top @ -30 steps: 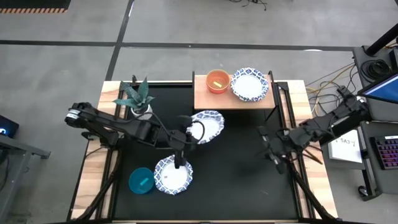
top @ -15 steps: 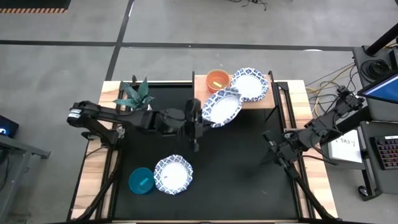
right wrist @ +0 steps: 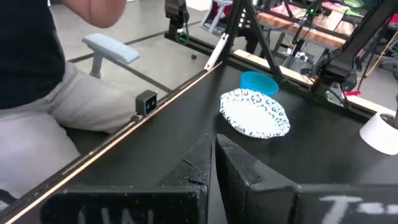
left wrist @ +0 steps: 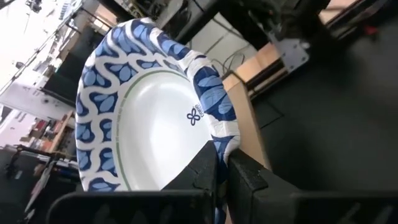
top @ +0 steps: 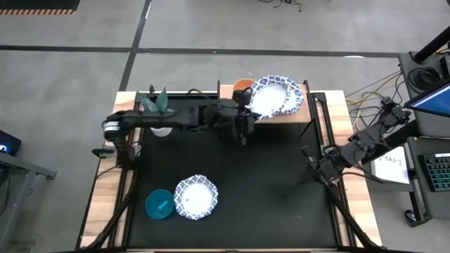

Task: Place and stack bowls onto a shelf
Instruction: Stack the white paper plate on top of the white paper plate on the shelf

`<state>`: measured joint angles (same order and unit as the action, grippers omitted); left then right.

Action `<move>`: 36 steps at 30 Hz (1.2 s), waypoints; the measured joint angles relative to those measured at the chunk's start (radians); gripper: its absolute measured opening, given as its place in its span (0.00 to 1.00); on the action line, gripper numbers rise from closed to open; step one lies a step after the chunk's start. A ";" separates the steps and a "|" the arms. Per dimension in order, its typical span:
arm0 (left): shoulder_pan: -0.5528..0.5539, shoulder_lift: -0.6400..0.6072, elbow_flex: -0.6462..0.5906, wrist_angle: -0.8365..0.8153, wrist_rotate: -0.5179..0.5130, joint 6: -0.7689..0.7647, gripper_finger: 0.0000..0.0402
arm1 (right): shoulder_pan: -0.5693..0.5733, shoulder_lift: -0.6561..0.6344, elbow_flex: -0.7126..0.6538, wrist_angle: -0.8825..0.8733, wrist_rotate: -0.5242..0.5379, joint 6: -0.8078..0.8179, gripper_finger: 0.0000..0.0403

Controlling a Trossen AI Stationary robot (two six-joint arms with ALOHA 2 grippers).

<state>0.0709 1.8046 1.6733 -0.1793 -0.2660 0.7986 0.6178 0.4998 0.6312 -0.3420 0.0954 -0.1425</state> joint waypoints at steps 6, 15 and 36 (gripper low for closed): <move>0.055 0.125 0.117 -0.003 0.023 0.031 0.00 | 0.000 -0.020 0.000 -0.020 -0.047 0.012 0.03; 0.100 0.262 0.270 -0.032 0.023 0.029 0.00 | 0.000 -0.020 -0.005 -0.021 -0.047 0.012 0.03; 0.149 0.504 0.669 -0.326 0.024 -0.045 0.23 | 0.000 -0.020 -0.006 -0.022 -0.047 0.012 0.03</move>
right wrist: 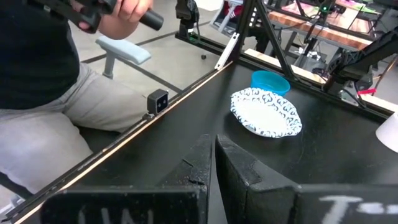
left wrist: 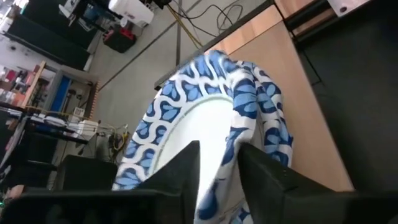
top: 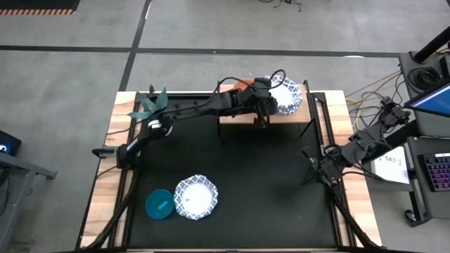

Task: Place and stack bowls onto a shelf
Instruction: Stack the white paper plate on top of the white paper plate on the shelf

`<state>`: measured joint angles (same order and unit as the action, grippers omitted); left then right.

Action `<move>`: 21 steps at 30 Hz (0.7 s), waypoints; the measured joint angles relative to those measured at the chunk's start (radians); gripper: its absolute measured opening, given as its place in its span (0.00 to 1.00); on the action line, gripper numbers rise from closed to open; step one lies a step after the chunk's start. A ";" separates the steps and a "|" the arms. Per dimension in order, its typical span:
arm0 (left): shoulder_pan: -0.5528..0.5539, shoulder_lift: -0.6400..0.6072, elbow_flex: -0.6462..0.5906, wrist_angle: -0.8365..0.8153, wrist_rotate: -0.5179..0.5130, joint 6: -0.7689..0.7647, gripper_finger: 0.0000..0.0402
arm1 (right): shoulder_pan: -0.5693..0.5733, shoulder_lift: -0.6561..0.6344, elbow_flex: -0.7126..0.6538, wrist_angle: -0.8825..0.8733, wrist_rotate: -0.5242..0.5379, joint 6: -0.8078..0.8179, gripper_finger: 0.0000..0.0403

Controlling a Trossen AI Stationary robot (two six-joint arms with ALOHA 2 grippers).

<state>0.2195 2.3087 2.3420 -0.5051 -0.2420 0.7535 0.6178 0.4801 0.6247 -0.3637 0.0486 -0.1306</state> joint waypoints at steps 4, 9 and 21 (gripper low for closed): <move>-0.001 -0.014 0.014 -0.037 0.000 -0.004 0.30 | 0.000 0.000 -0.001 0.001 0.001 0.008 0.03; -0.003 -0.052 0.014 -0.188 -0.001 -0.049 0.34 | 0.000 0.000 -0.006 0.002 0.003 0.012 0.03; -0.091 -0.147 0.014 -0.619 -0.001 -0.287 0.29 | -0.003 0.029 -0.022 0.083 0.448 0.135 0.03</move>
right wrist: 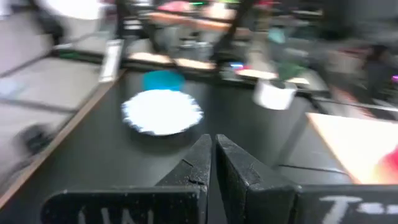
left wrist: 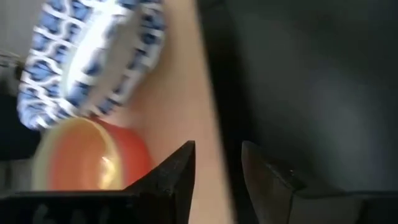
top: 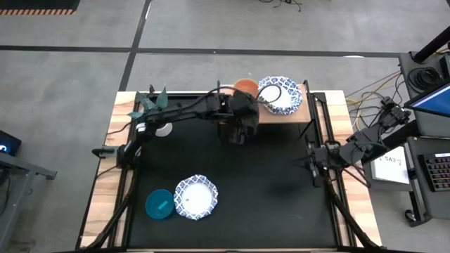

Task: Place and stack bowls onto a shelf
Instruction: Stack the white paper plate on top of the white paper plate on the shelf

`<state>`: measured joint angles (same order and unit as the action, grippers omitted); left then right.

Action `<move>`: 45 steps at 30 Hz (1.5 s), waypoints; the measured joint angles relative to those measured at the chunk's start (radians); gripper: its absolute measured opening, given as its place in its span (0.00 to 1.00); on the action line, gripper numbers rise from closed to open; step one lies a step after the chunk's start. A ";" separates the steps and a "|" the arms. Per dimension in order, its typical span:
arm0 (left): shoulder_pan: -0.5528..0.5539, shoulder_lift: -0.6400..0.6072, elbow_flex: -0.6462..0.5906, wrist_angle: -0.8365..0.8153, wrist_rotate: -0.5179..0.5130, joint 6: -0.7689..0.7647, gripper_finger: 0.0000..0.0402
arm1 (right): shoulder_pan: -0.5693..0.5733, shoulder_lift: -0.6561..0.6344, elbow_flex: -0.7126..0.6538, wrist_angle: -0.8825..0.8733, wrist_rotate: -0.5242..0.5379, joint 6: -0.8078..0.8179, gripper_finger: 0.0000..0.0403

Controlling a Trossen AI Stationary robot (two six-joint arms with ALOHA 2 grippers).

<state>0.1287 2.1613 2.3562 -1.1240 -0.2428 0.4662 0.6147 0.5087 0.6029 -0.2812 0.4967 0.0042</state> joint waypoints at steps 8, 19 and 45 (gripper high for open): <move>-0.112 -0.118 -0.015 -0.126 0.000 -0.126 0.19 | -0.030 0.061 0.000 0.093 0.165 0.077 0.03; -0.201 -0.267 -0.312 0.049 0.002 -0.181 0.11 | -0.133 0.136 0.029 0.138 0.157 0.086 0.03; -0.206 -0.905 -1.428 1.205 0.016 -0.284 0.11 | -0.623 0.343 0.377 -0.049 0.084 -0.020 0.03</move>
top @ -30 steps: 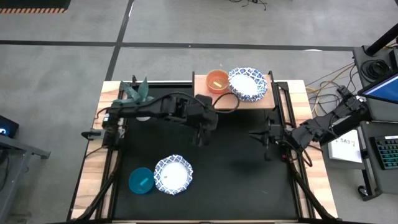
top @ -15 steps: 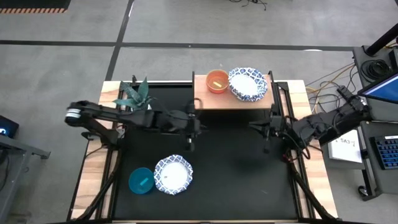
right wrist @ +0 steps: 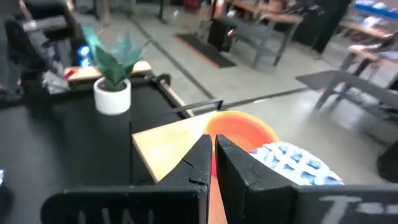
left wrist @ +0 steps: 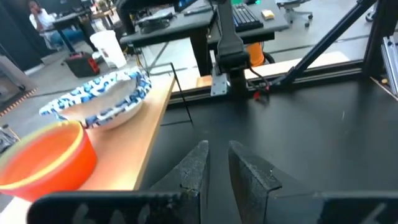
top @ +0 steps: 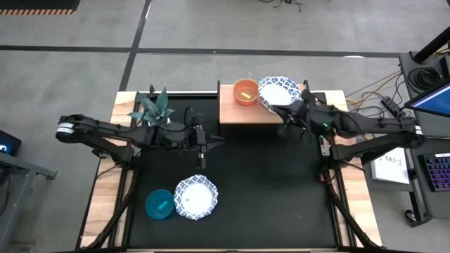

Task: Place and stack bowls onto a shelf
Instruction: Stack the white paper plate on top of the white paper plate on the shelf, then stack the blue bowl on the yellow bowl on the stock shelf

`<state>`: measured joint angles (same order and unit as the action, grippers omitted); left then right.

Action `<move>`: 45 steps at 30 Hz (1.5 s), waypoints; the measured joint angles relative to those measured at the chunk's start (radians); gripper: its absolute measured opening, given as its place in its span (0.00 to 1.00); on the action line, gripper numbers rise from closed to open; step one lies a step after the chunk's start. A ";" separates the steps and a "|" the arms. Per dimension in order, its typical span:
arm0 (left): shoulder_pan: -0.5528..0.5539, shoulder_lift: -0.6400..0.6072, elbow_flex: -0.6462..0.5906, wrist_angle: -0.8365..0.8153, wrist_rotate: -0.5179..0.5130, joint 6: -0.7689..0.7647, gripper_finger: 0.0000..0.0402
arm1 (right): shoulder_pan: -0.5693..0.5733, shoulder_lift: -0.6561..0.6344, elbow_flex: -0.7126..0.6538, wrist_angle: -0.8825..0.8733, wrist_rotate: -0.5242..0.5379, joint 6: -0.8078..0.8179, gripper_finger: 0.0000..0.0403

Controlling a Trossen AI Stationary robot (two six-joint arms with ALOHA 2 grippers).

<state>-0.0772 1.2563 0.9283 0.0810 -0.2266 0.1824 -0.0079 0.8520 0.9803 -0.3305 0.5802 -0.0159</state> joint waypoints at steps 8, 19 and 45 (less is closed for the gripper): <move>0.000 -0.017 -0.002 -0.002 -0.001 0.053 0.11 | -0.255 0.218 0.121 -0.001 -0.305 -0.057 0.03; 0.000 -0.015 -0.002 -0.026 -0.001 0.045 0.11 | -0.540 0.378 0.155 0.022 -0.575 -0.056 0.03; -0.011 0.009 -0.002 -0.156 0.001 -0.213 0.11 | -0.321 -0.010 -0.068 -0.029 -0.663 0.096 0.03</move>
<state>-0.0883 1.2648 0.9268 -0.0747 -0.2260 -0.0303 -0.3289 0.8424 0.9122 -0.3595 -0.0830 0.0800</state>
